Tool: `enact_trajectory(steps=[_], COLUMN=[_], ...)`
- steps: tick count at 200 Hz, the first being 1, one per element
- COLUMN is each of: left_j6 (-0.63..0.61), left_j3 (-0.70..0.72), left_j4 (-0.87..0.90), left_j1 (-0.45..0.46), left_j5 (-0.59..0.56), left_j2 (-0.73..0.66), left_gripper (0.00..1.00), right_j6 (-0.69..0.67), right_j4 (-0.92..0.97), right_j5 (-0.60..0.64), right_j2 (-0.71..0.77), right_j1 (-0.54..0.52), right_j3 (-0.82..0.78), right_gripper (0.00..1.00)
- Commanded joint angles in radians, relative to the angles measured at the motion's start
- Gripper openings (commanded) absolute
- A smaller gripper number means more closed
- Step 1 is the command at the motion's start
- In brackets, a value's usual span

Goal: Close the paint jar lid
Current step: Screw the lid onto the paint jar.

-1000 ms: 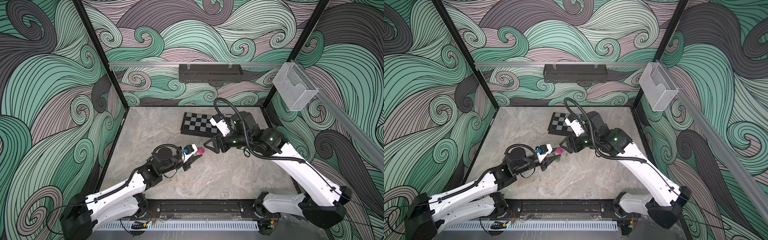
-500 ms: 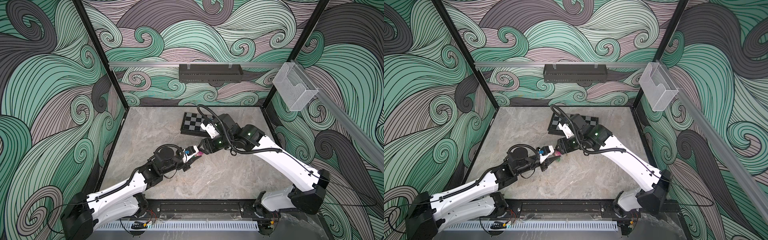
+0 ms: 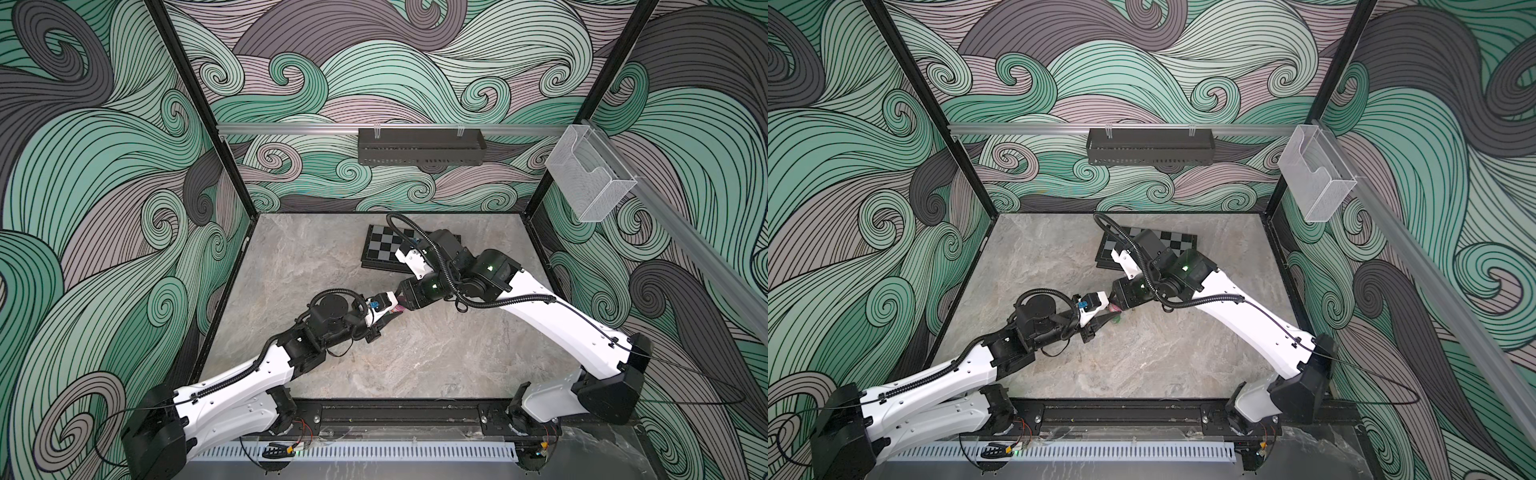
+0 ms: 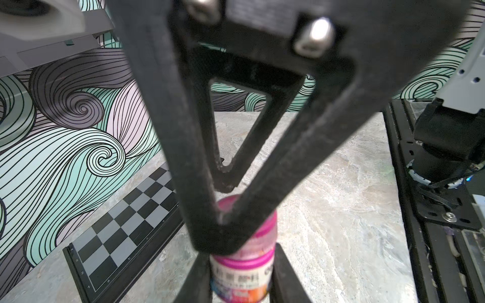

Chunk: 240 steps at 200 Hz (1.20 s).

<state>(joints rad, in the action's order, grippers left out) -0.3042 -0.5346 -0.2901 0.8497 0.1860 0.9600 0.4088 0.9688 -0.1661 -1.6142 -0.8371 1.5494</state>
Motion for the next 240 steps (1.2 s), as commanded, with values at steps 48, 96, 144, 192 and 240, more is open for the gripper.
enact_trajectory(steps=[48, 96, 144, 192, 240], left_j6=[-0.017, -0.016, 0.011, 0.069, 0.088], left_j3=[-0.048, -0.047, -0.043, -0.005, -0.004], left_j4=[-0.001, 0.003, -0.002, -0.057, -0.049], left_j1=[0.005, 0.005, 0.004, 0.005, 0.005], left_j5=[-0.009, -0.01, 0.027, 0.086, 0.161], left_j2=[0.002, -0.002, -0.013, -0.053, -0.053], left_gripper=[0.02, 0.02, 0.02, 0.01, 0.01], right_j6=[-0.013, -0.022, -0.098, -0.273, -0.438], right_j4=[-0.01, -0.005, -0.007, -0.012, -0.027], right_j5=[-0.003, -0.009, -0.056, -0.17, -0.243], right_j2=[-0.031, -0.029, -0.021, 0.004, 0.047], right_j1=[-0.013, -0.013, -0.011, 0.008, 0.018], right_j3=[-0.019, -0.031, -0.012, 0.012, -0.012], right_gripper=[0.45, 0.33, 0.21, 0.19, 0.2])
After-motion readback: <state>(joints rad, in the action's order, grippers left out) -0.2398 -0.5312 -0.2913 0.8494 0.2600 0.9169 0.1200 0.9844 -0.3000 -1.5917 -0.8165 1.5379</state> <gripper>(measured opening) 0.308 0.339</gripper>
